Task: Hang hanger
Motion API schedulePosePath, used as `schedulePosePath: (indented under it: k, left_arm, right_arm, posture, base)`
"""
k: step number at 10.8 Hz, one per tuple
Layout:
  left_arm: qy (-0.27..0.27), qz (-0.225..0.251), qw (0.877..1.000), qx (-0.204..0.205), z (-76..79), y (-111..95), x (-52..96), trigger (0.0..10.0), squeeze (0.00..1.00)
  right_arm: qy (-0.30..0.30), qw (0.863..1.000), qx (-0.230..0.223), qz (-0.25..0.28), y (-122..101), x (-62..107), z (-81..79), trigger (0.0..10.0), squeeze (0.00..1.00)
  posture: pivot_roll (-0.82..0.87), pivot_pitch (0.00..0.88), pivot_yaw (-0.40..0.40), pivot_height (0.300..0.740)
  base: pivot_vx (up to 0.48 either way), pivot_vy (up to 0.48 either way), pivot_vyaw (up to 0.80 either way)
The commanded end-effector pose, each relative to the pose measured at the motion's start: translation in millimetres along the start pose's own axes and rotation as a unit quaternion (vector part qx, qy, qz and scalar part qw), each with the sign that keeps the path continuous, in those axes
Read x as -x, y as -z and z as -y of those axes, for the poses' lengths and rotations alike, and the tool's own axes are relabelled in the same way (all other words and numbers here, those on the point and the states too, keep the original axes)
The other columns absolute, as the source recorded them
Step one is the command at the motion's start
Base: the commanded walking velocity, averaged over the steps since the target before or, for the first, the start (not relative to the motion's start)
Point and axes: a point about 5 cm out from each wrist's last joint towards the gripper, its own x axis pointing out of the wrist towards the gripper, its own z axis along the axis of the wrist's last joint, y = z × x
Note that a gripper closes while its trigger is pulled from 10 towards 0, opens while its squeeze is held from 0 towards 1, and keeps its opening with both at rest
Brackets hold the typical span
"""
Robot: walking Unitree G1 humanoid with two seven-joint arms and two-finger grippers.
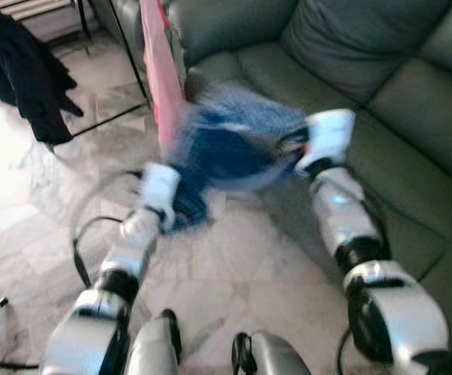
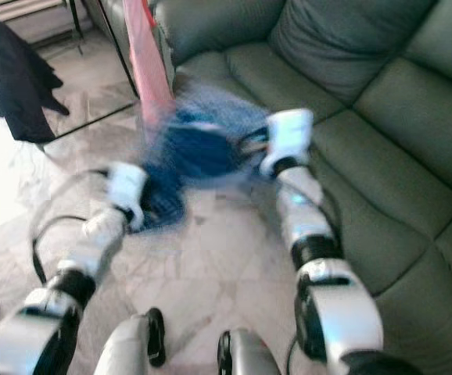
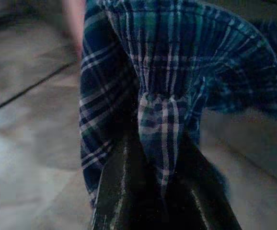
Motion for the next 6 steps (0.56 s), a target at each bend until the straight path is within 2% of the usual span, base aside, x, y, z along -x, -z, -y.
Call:
schedulePosePath:
  k: [1, 2, 3, 4, 5, 6]
  left_arm:
    - [-0.051, -0.002, 0.998, 0.022, -15.0, 2, 0.7, 0.0, 0.00]
    - [-0.066, -0.001, 0.997, 0.047, -20.7, 0, -0.9, 0.0, 0.00]
    - [-0.076, 0.001, 0.996, 0.050, -20.3, -3, -3.5, 0.0, 0.00]
    - [-0.084, 0.004, 0.994, 0.070, -18.3, -7, -6.1, 0.0, 0.00]
    - [-0.089, 0.005, 0.993, 0.082, -17.6, -8, -6.6, 0.0, 0.00]
    - [-0.087, 0.009, 0.992, 0.087, -17.1, -9, -7.1, 0.0, 0.00]
  right_arm:
    - [-0.027, 0.999, 0.001, -0.019, 8, 6.6, -3.1, 0.0, 0.00]
    - [-0.135, 0.991, -0.011, 0.000, 10, 18.7, -29.2, 0.0, 0.00]
    - [-0.255, 0.966, -0.037, -0.014, 19, 38.4, -55.5, 0.0, 0.00]
    - [-0.351, 0.934, 0.007, -0.061, 37, 59.2, -68.6, 0.0, 0.00]
    - [-0.388, 0.916, 0.041, -0.096, 50, 72.1, -70.6, 0.0, 0.00]
    - [-0.318, 0.935, 0.115, -0.105, 56, 66.4, -54.2, 10.0, 1.00]
  posture:
    - [-0.02, 0.130, -0.068, 0.740]
    - [-0.03, 0.127, -0.068, 0.740]
    - [-0.03, 0.128, -0.076, 0.740]
    - [-0.02, 0.134, -0.074, 0.740]
    - [-0.02, 0.132, -0.072, 0.740]
    - [-0.03, 0.123, -0.070, 0.740]
  base:
    - [0.000, 0.000, 0.00]
    - [0.000, 0.000, 0.00]
    - [0.000, 0.000, 0.00]
    - [0.000, 0.000, 0.00]
    - [0.000, 0.000, 0.00]
    - [0.000, 0.000, 0.00]
